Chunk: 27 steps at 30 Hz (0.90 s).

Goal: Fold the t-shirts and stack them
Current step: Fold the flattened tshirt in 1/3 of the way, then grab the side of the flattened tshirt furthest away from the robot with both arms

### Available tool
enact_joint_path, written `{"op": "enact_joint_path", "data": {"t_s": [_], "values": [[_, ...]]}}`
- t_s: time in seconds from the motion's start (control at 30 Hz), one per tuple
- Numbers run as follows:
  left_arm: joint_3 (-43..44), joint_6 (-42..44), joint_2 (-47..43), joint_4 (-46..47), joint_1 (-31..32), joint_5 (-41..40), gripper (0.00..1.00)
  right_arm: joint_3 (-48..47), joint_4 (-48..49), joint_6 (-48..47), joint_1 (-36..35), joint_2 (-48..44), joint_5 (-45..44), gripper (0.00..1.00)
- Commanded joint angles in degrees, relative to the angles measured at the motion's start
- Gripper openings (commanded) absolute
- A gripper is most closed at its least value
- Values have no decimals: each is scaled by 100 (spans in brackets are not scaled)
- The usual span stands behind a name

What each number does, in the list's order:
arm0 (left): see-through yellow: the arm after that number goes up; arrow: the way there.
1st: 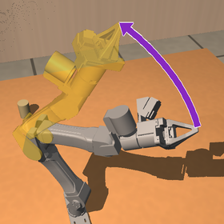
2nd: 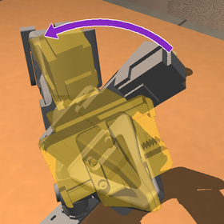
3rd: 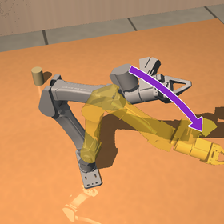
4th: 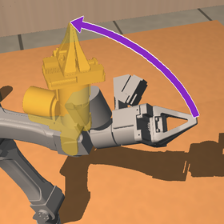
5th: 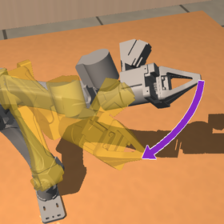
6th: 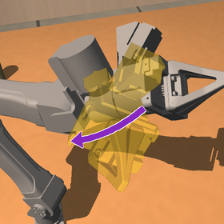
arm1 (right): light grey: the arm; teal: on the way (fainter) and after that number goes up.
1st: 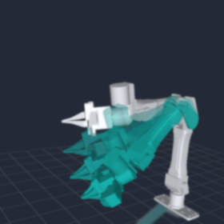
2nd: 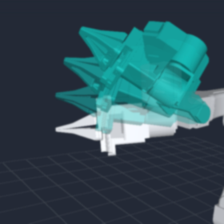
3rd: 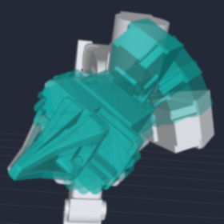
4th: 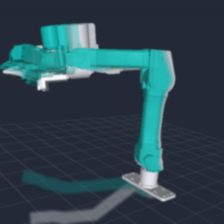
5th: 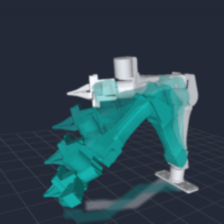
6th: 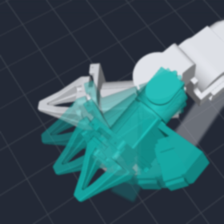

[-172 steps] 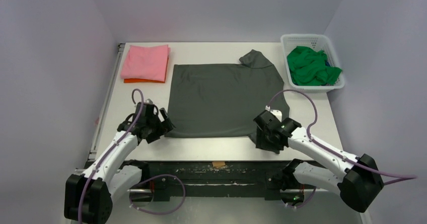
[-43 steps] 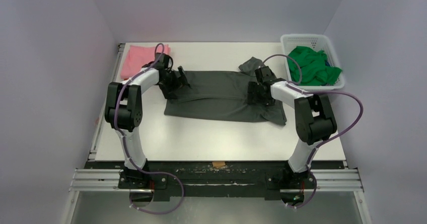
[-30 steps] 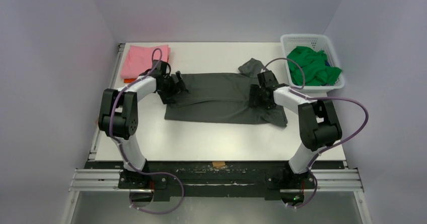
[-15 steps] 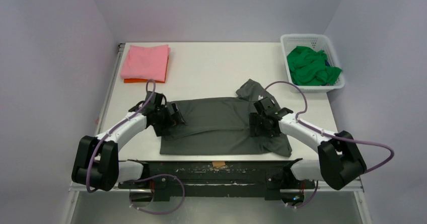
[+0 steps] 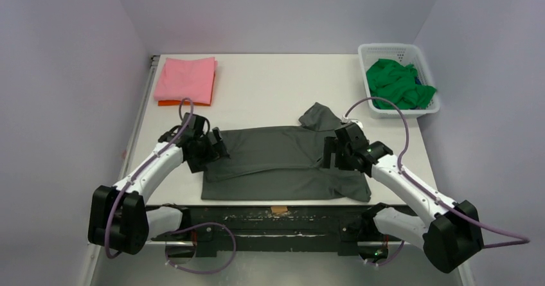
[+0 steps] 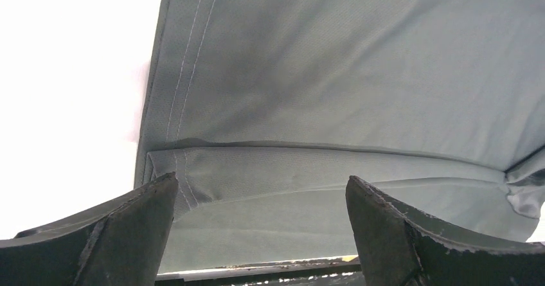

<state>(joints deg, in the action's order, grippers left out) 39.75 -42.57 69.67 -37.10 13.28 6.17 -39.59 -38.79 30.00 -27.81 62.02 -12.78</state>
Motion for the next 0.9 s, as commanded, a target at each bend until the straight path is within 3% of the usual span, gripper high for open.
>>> {"op": "enact_joint_path", "data": {"t_s": [0.0, 0.1, 0.3, 0.5, 0.87], "values": [[662, 186, -165, -165, 8, -423, 100, -301, 153, 15, 123, -153, -161, 99], [1140, 334, 229, -52, -79, -756, 100, -688, 790, -54, 311, 164, 10, 99], [2518, 549, 2166, 58, -689, -89, 99, -2098, 1540, -106, 1061, 2091, 722, 93], [3378, 543, 3391, -117, -818, -22, 76, -3816, 1775, -665, 1129, 3870, 502, 88], [3233, 503, 3346, -766, -737, -730, 48, -6591, 1468, -885, 1140, 6384, 281, 84]]}}
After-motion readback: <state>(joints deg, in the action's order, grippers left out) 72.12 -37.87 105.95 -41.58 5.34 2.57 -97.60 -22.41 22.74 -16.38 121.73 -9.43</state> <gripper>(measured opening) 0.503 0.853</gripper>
